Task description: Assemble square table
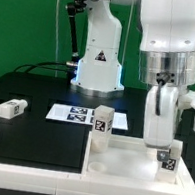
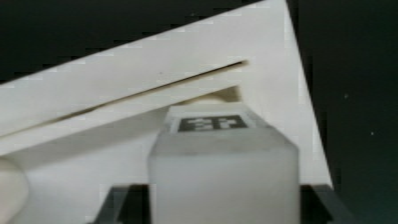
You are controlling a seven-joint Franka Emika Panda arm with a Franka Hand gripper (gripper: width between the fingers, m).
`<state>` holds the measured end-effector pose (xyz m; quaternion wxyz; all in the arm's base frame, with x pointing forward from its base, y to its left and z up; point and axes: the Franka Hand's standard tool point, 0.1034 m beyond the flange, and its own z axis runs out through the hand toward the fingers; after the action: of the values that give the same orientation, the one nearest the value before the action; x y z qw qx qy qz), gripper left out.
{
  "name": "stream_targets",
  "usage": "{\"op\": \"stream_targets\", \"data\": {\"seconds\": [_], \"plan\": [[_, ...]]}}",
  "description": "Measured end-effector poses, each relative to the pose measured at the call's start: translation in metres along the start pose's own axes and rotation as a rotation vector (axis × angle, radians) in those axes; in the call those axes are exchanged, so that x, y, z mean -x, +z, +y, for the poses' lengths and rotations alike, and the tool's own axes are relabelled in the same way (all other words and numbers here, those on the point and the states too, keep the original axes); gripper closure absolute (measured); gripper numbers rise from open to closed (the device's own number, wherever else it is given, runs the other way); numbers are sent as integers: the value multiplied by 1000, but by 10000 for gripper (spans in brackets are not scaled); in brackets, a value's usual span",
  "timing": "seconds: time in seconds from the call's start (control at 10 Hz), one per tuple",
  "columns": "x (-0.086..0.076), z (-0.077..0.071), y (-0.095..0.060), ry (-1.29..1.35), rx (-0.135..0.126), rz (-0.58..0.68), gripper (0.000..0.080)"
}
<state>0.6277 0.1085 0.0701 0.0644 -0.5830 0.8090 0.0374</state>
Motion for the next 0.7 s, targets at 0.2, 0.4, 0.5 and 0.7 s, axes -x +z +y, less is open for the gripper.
{"op": "stream_targets", "data": {"seconds": [0.2, 0.4, 0.5, 0.7], "plan": [[-2, 0, -1, 23, 0, 14, 505], [-2, 1, 1, 23, 1, 14, 465], [-3, 1, 1, 22, 1, 14, 297], [1, 1, -2, -3, -2, 11, 159]]}}
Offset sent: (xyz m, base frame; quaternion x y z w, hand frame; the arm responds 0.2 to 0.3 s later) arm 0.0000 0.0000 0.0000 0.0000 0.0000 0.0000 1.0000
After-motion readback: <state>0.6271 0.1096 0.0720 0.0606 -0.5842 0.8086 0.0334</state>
